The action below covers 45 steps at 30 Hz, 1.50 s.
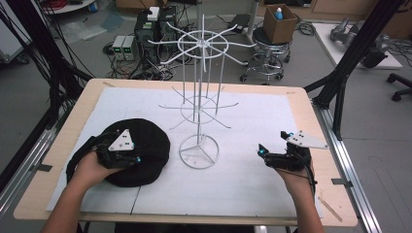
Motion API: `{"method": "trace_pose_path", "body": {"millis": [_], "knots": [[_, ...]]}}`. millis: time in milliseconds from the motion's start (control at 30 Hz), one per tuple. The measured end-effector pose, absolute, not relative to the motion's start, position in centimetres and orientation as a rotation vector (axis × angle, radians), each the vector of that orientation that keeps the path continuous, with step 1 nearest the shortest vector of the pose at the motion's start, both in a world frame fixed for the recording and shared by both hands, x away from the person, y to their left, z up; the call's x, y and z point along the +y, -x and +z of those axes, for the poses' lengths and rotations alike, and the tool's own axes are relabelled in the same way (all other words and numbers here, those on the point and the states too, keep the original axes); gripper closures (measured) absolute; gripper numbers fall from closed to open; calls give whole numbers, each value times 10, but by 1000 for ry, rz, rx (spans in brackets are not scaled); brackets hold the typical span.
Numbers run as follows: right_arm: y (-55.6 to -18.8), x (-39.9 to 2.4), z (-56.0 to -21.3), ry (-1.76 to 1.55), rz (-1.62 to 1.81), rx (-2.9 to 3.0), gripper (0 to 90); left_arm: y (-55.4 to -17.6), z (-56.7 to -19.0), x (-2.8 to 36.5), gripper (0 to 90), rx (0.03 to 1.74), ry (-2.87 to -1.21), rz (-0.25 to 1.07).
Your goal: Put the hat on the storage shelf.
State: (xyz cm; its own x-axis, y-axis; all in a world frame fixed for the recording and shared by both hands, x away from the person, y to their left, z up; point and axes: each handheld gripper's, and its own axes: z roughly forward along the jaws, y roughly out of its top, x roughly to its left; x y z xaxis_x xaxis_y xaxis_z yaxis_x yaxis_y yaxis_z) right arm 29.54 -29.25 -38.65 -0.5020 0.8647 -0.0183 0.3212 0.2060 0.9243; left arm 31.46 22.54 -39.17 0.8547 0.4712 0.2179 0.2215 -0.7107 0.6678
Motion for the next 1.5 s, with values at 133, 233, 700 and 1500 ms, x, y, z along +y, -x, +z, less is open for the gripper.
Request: {"method": "trace_pose_path", "body": {"millis": [133,233,700,1500], "knots": [[-296,-292,-387,-1099,1280,1935,54,-315,-387,233,705,512,-2315,438],[-296,-292,-388,-1103,1280,1937,54,-315,-380,244,709,527,-2221,375],[-297,-289,-389,-1108,1293,1937,54,-316,-348,271,715,551,-1988,343],[-299,-286,-390,-1111,1296,1944,54,-316,-275,297,716,346,-1662,212]]}}
